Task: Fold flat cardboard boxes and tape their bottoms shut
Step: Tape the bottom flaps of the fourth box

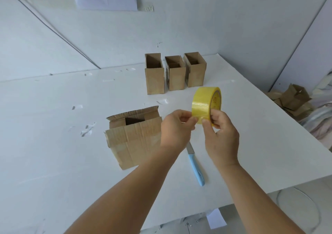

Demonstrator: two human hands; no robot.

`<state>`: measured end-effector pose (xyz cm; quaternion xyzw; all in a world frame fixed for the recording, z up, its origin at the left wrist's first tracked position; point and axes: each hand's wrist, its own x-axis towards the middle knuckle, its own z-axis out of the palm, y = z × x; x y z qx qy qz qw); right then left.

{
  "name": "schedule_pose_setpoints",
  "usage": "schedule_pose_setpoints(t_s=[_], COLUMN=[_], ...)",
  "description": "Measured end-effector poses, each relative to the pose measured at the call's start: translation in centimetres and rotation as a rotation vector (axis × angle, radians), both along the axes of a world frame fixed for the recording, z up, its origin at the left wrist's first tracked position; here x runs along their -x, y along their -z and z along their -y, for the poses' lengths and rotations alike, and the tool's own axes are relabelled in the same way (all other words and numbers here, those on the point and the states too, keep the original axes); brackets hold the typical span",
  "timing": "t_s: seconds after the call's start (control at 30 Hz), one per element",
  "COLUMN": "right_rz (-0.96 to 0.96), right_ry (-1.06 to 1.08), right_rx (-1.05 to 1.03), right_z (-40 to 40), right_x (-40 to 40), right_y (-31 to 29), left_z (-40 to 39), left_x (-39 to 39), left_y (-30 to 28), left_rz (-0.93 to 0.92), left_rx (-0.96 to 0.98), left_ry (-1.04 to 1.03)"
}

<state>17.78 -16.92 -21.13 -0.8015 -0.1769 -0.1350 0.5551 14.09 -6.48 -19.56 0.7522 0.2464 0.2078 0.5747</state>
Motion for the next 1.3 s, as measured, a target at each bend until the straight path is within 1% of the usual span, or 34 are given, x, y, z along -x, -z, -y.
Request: schedule_pose_setpoints(t_s=[0.13,0.23,0.3,0.37,0.43,0.53,0.63,0.77,0.87,0.93,0.97,1.07,1.1,1.13,1.2,1.3], right_rz=[0.040,0.107,0.167,0.242,0.294,0.348,0.345,0.354,0.404,0.413,0.389,0.326,0.317,0.309,0.279,0.143], right_ry=[-0.042,-0.074,-0.093,-0.109,-0.124,-0.154,-0.201,-0.339,-0.373,-0.354,-0.367,-0.476,-0.503,-0.516,-0.527,-0.514], right_rx=[-0.055,-0.041,-0.014,0.010,0.012,-0.004,-0.056,-0.087,-0.089,-0.022,0.060,0.436,0.521,0.560,0.568,0.578], right_z=[-1.4,-2.8,-4.0,-5.1,-6.3,-8.0,-9.7,-11.9,-13.0,-13.0,-12.8,-11.8,-11.6,-11.5,-11.4,-11.6], right_x=[0.3,0.6,0.8,1.1,1.5,2.0,2.4,3.0,3.1,2.9,2.7,1.9,1.8,1.8,2.1,2.5], right_y=[-1.7,-2.4,-2.6,-2.7,-2.8,-3.1,-3.6,-4.2,-4.1,-3.5,-3.1,-1.8,-1.5,-1.3,-0.9,-0.5], left_z=[-1.7,-3.4,-4.7,-6.0,-7.5,-9.3,-10.3,-11.4,-12.5,-13.3,-13.7,-15.1,-15.4,-15.7,-15.7,-15.4], left_x=[1.0,2.0,2.9,3.8,4.8,6.2,7.1,7.6,8.0,8.4,8.6,9.2,9.3,9.4,9.4,9.5], left_y=[-2.1,-3.8,-4.7,-5.7,-6.7,-7.7,-7.5,-7.4,-7.5,-7.5,-7.5,-7.5,-7.4,-7.3,-6.8,-6.2], left_rz=[-0.008,-0.089,-0.160,-0.214,-0.253,-0.263,-0.154,0.069,0.159,0.204,0.228,0.248,0.244,0.238,0.219,0.199], left_rx=[-0.171,-0.284,-0.336,-0.332,-0.281,-0.108,0.137,0.366,0.372,0.357,0.345,0.290,0.275,0.263,0.246,0.259], left_ry=[-0.026,0.014,0.036,0.060,0.088,0.116,0.090,-0.045,-0.153,-0.207,-0.231,-0.276,-0.277,-0.273,-0.250,-0.212])
